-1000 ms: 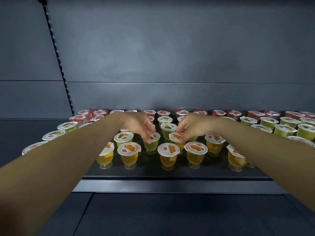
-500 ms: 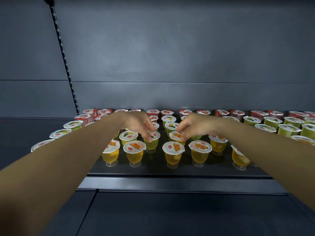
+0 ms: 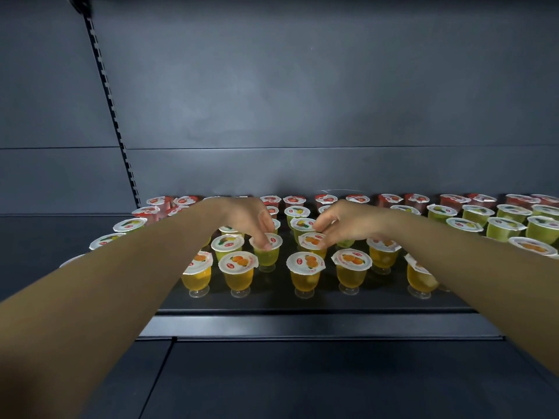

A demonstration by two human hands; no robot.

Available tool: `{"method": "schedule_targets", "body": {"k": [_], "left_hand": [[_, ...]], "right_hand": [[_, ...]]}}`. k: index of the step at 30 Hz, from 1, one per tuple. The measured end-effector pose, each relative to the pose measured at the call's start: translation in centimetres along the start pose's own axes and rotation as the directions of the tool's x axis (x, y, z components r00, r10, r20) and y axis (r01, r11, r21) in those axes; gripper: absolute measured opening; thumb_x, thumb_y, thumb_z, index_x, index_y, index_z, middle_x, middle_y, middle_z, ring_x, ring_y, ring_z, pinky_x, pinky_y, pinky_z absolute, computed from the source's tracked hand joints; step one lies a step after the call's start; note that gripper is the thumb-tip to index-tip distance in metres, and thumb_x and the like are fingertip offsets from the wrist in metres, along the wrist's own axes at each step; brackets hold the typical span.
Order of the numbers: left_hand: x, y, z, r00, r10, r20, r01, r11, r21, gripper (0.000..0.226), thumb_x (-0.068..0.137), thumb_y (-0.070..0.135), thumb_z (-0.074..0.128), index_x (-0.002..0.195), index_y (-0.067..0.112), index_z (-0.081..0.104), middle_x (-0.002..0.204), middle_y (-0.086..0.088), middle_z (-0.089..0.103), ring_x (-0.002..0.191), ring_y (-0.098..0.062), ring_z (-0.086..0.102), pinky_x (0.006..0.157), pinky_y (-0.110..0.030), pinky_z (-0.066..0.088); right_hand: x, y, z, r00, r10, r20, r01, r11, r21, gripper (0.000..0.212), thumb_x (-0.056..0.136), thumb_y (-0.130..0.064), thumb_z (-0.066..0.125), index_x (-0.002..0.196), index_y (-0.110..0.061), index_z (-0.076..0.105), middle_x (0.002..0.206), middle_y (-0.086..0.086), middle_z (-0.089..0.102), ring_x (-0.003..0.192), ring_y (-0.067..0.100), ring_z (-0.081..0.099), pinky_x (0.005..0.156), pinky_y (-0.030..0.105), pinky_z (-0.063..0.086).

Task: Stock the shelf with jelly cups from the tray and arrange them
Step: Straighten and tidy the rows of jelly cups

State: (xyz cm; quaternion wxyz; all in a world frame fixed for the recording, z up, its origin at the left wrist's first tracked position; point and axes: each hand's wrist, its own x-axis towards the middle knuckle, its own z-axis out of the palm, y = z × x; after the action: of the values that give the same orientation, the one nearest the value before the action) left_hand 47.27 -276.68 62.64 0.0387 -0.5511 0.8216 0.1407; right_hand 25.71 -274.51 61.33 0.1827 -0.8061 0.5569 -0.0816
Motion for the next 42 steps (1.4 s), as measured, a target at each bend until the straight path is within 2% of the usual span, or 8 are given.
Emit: {"method": "schedule_targets", "body": {"k": [3, 8, 13, 18, 23, 28, 34, 42], "left_hand": [[-0.2, 1.1, -1.2, 1.000, -0.008, -0.002, 0.008, 0.997, 0.072, 0.051, 0.082, 0.035, 0.070, 0.128, 0.019, 0.056, 0.127, 0.005, 0.060, 0.114, -0.016, 0.054, 0.092, -0.026, 0.039], [-1.2, 5.5, -3.7, 0.998, 0.006, -0.070, 0.002, 0.994, 0.112, 0.046, 0.087, 0.042, 0.061, 0.125, 0.016, 0.059, 0.129, 0.001, 0.058, 0.116, -0.018, 0.053, 0.099, -0.031, 0.039], [-2.6, 12.3, -4.3, 0.986, 0.025, -0.166, 0.011, 0.977, 0.211, 0.062, 0.087, 0.042, 0.063, 0.140, 0.019, 0.041, 0.146, 0.001, 0.038, 0.134, -0.021, 0.036, 0.109, -0.035, 0.029], [-3.7, 19.5, -2.3, 0.980, 0.048, -0.195, -0.007, 0.978, 0.208, 0.064, 0.087, 0.041, 0.063, 0.142, 0.019, 0.038, 0.148, 0.001, 0.034, 0.136, -0.022, 0.033, 0.108, -0.034, 0.028], [-3.9, 24.4, 0.2, 0.982, 0.041, -0.184, -0.009, 0.985, 0.171, 0.063, 0.088, 0.039, 0.062, 0.142, 0.018, 0.037, 0.149, -0.002, 0.032, 0.136, -0.024, 0.032, 0.107, -0.034, 0.030], [-3.6, 25.5, 0.4, 0.985, 0.021, -0.170, 0.005, 0.988, 0.153, 0.061, 0.087, 0.039, 0.064, 0.140, 0.019, 0.041, 0.146, 0.000, 0.036, 0.134, -0.023, 0.035, 0.106, -0.033, 0.031], [-1.0, 23.1, 0.3, 0.994, -0.003, -0.106, 0.013, 0.995, 0.101, 0.061, 0.085, 0.035, 0.067, 0.139, 0.022, 0.043, 0.144, 0.001, 0.044, 0.131, -0.023, 0.041, 0.106, -0.037, 0.033], [4.9, 18.9, 1.3, 0.999, 0.034, 0.002, -0.034, 0.999, -0.028, 0.058, 0.081, 0.032, 0.071, 0.134, 0.027, 0.048, 0.140, 0.005, 0.049, 0.128, -0.019, 0.045, 0.106, -0.036, 0.037]], "right_hand": [[-1.4, 0.1, -1.8, 1.000, 0.002, -0.029, -0.003, 0.999, -0.033, 0.048, 0.086, -0.026, 0.069, 0.131, -0.016, 0.055, 0.133, -0.002, 0.056, 0.119, 0.017, 0.055, 0.093, 0.027, 0.045], [-5.4, 1.5, -5.9, 0.995, -0.013, -0.102, -0.007, 0.980, -0.201, 0.047, 0.089, -0.033, 0.065, 0.131, -0.015, 0.053, 0.132, -0.001, 0.056, 0.118, 0.018, 0.052, 0.096, 0.028, 0.040], [-10.6, 5.1, -8.8, 0.992, 0.041, -0.117, -0.091, 0.878, -0.469, 0.059, 0.088, -0.044, 0.062, 0.138, -0.020, 0.043, 0.144, 0.000, 0.042, 0.129, 0.024, 0.042, 0.107, 0.037, 0.037], [-17.3, 9.7, -10.5, 0.989, 0.043, -0.144, -0.113, 0.846, -0.522, 0.058, 0.087, -0.046, 0.063, 0.136, -0.021, 0.044, 0.141, 0.001, 0.044, 0.125, 0.025, 0.045, 0.102, 0.037, 0.042], [-22.1, 13.5, -11.0, 0.992, 0.019, -0.127, -0.075, 0.888, -0.454, 0.050, 0.087, -0.045, 0.062, 0.128, -0.019, 0.050, 0.135, -0.001, 0.049, 0.121, 0.020, 0.046, 0.092, 0.029, 0.037], [-22.5, 15.2, -11.3, 0.994, 0.020, -0.106, -0.053, 0.948, -0.315, 0.053, 0.087, -0.043, 0.063, 0.132, -0.018, 0.050, 0.140, -0.001, 0.048, 0.127, 0.019, 0.045, 0.097, 0.027, 0.035], [-18.8, 14.6, -10.0, 0.993, 0.011, -0.119, -0.025, 0.994, -0.111, 0.053, 0.089, -0.038, 0.063, 0.136, -0.018, 0.048, 0.140, -0.001, 0.050, 0.125, 0.019, 0.049, 0.099, 0.029, 0.038], [-10.3, 13.6, -7.1, 1.000, 0.019, -0.022, -0.018, 1.000, 0.015, 0.051, 0.090, -0.035, 0.063, 0.135, -0.017, 0.051, 0.139, 0.000, 0.052, 0.125, 0.017, 0.050, 0.095, 0.025, 0.039]]}}
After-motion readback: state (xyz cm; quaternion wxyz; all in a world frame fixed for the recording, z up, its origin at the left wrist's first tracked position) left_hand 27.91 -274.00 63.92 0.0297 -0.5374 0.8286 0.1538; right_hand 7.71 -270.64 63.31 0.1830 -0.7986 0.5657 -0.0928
